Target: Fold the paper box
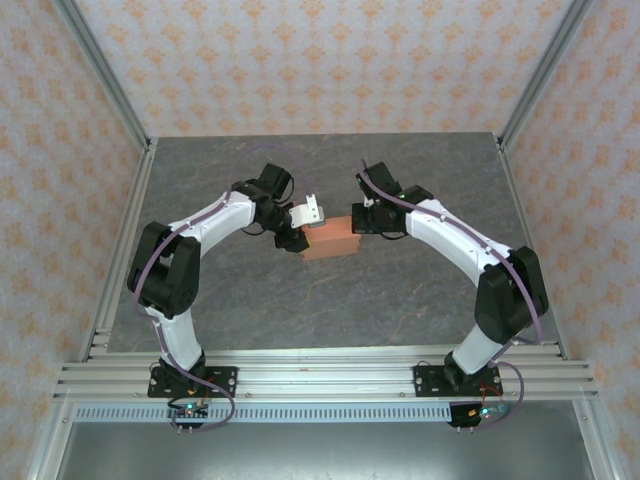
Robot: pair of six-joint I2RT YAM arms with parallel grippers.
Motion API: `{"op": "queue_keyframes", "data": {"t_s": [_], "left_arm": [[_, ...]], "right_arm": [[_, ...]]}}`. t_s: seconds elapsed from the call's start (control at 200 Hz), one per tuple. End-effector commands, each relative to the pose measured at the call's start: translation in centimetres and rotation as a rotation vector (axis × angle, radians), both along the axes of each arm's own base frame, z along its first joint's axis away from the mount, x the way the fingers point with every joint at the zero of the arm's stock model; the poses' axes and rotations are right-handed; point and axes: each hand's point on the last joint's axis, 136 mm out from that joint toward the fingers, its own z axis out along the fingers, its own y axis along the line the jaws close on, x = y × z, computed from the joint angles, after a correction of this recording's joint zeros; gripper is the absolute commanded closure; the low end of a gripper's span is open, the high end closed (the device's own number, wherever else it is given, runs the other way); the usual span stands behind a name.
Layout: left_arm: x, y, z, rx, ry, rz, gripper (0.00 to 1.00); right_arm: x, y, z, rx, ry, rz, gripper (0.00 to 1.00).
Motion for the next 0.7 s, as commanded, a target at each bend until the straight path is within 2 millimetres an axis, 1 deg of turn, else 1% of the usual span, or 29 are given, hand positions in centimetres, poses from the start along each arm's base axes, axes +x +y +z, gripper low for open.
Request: {"op": "queue_keyframes", "data": {"t_s": [0.0, 0.22, 0.345, 0.5, 0.696], "left_arm": [[0.7, 0.8, -1.0, 0.073, -0.003, 0.029, 0.73], [0.7, 0.9, -1.1, 0.076, -0.002, 0.028, 0.73], [0.7, 0.8, -1.1, 0.075, 0.0, 0.029, 0.73], [0.7, 0.7, -0.8, 0.067, -0.005, 0.027, 0.73], [0.7, 0.7, -0.7, 0.065, -0.004, 0.028, 0.73]], "right_arm": [[-0.2, -0.6, -0.7, -0.026, 0.034, -0.025, 0.95], [-0.8, -0.7, -2.6, -0.02, 0.061, -0.032, 0.95], [-1.1, -1.0, -3.0, -0.029, 0.051, -0.034, 0.96], [-0.9, -1.4, -2.4, -0.036, 0.016, -0.04, 0.97], [-0.4, -1.0, -1.0, -0.01, -0.014, -0.037, 0.98]]}}
